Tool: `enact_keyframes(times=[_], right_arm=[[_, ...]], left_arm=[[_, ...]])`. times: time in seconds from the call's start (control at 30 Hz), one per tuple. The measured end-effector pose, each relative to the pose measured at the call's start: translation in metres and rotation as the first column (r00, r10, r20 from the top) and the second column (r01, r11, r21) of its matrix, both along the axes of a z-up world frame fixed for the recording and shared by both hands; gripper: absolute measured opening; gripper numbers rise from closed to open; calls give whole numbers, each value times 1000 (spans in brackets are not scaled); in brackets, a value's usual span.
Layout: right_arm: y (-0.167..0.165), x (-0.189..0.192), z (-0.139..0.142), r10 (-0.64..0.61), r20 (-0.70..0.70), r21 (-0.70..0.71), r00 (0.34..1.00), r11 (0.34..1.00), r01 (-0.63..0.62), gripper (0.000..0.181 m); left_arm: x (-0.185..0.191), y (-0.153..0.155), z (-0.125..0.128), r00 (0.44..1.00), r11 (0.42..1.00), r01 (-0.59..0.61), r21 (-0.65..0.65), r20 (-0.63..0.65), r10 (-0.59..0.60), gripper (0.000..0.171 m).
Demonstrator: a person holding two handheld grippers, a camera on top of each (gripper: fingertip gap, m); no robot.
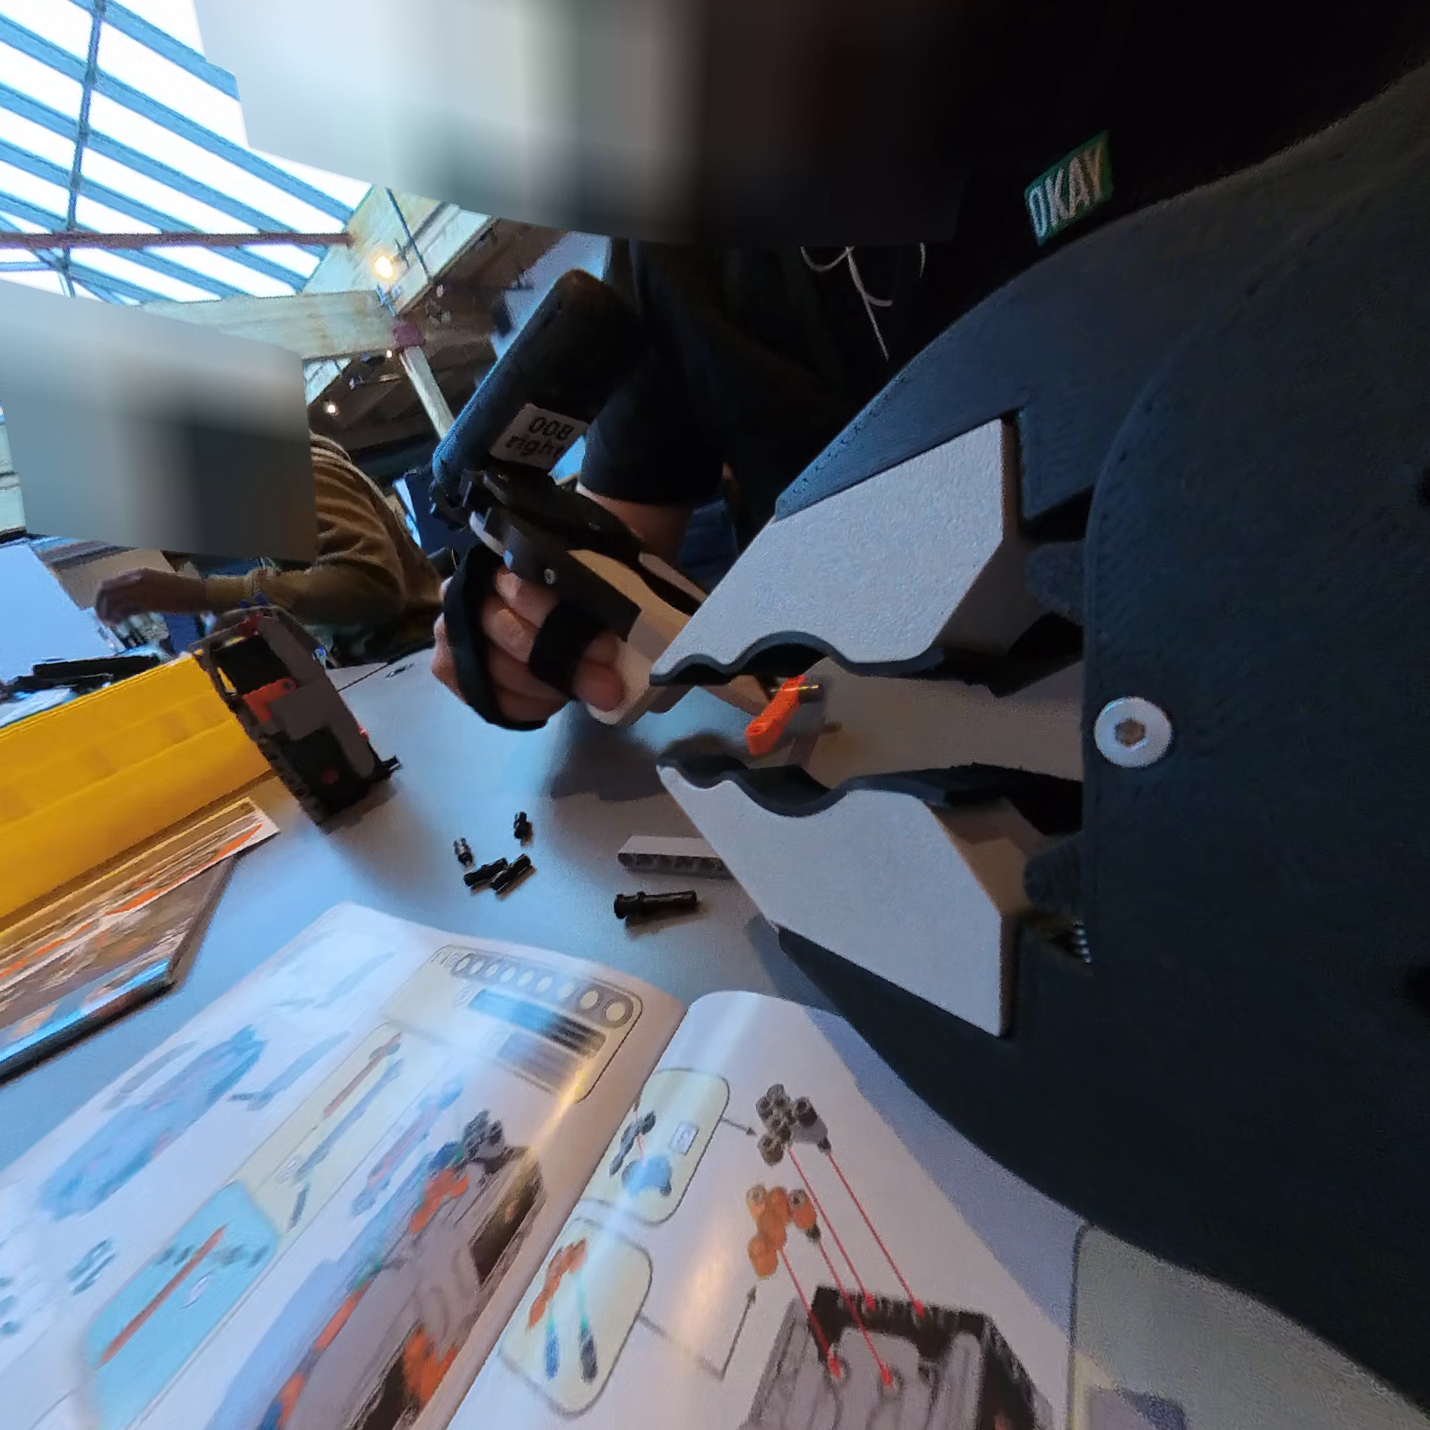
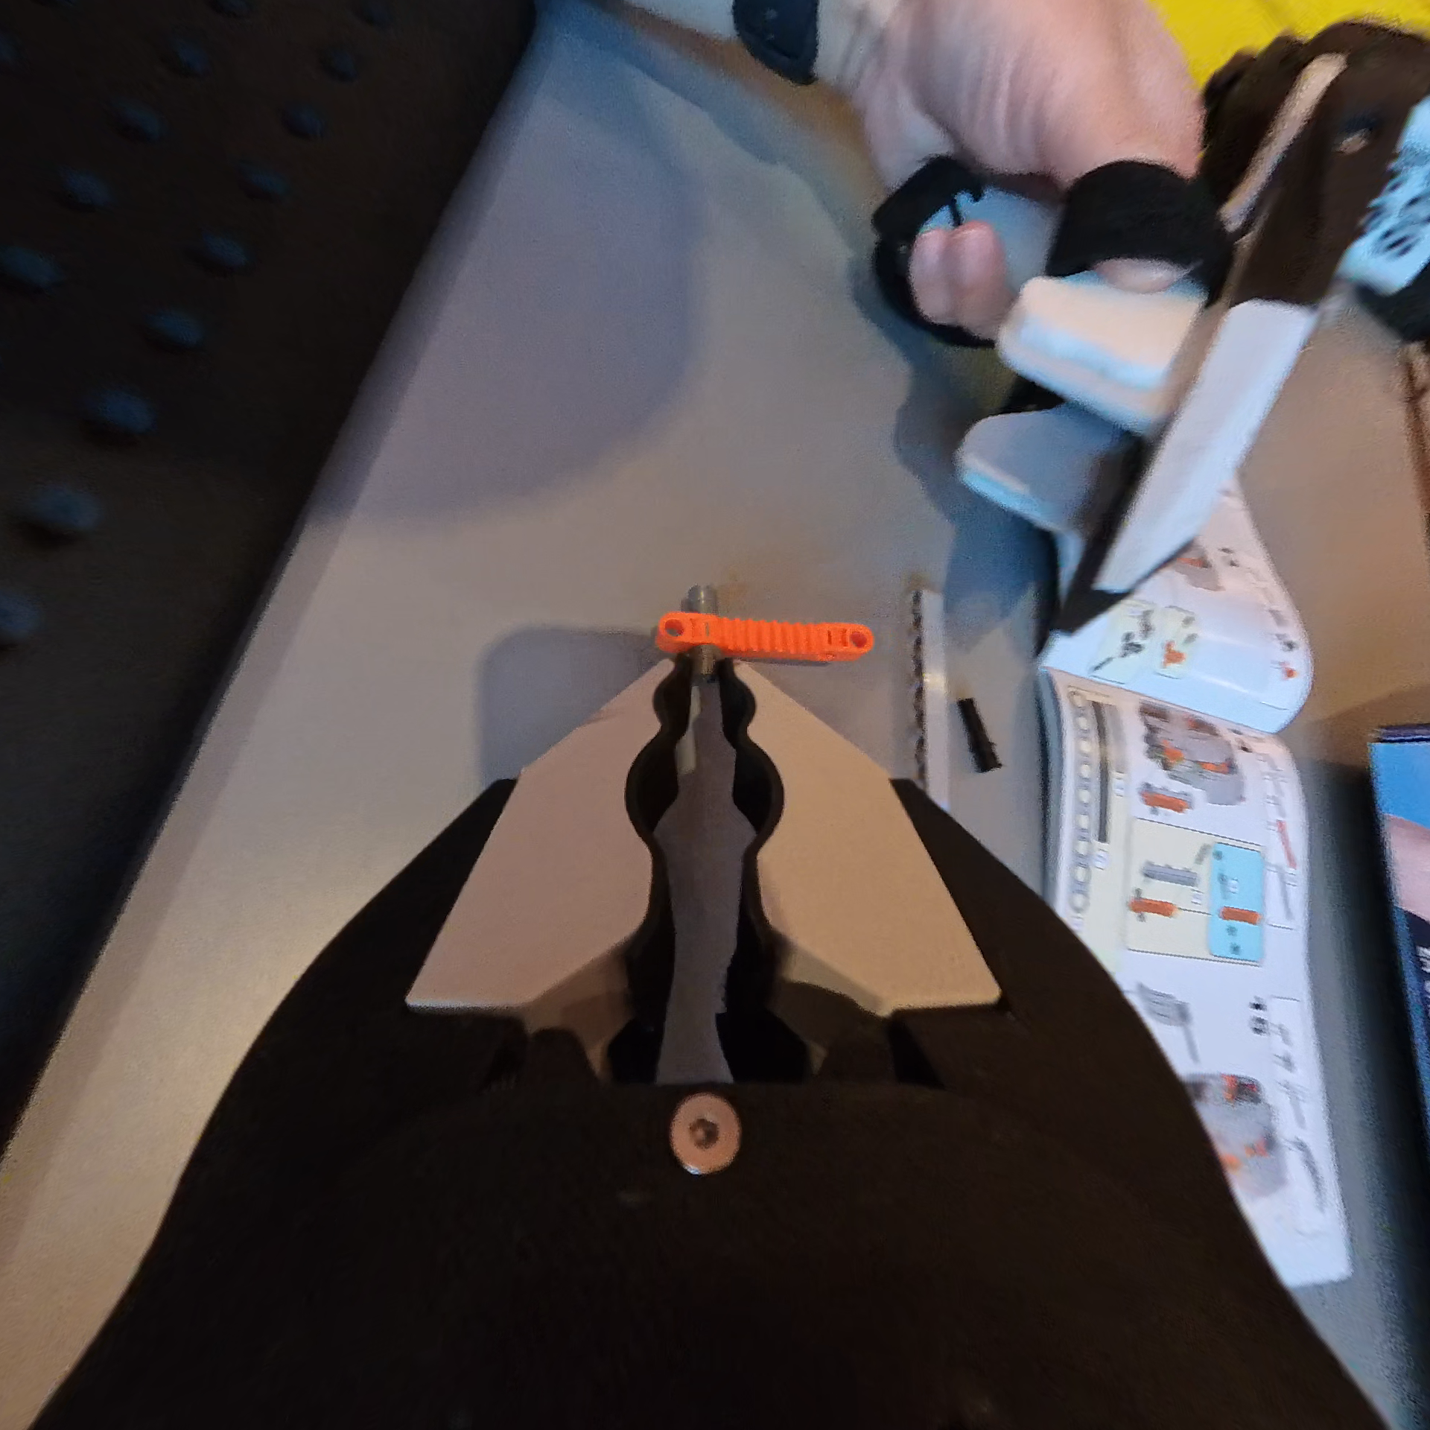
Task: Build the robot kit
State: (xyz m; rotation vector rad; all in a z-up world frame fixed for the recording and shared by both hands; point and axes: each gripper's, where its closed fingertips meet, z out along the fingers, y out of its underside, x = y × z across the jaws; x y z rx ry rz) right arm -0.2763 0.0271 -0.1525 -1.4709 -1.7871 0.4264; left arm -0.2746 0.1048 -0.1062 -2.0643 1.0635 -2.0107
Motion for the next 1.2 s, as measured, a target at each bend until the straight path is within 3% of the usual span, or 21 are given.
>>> enact_keyframes(times=[0.3,0.5,0.87,1.03,1.13,1.2], right_arm=[[-15,-6,-9,-4,-6,-218,1000,976,3,5],[-16,-6,-9,-14,-17,-267,1000,964,9,6],[-15,-2,-8,-12,-9,-261,1000,965,9,23],[-1,7,5,-58,-47,-210,997,977,47,25],[52,23,19,-273,-90,14,958,961,275,20],[69,30,29,-331,-139,96,933,933,346,20]], left_arm=[[-3,-15,-20,988,986,100,137,-130,-82,9],[0,-29,-28,975,973,174,153,-163,-148,8],[-3,-15,-19,990,982,98,160,-119,-80,8],[-2,3,-23,990,959,18,282,-139,22,11],[4,7,-15,994,929,-20,370,-93,59,11],[5,12,-5,995,896,-65,439,-45,94,11]])
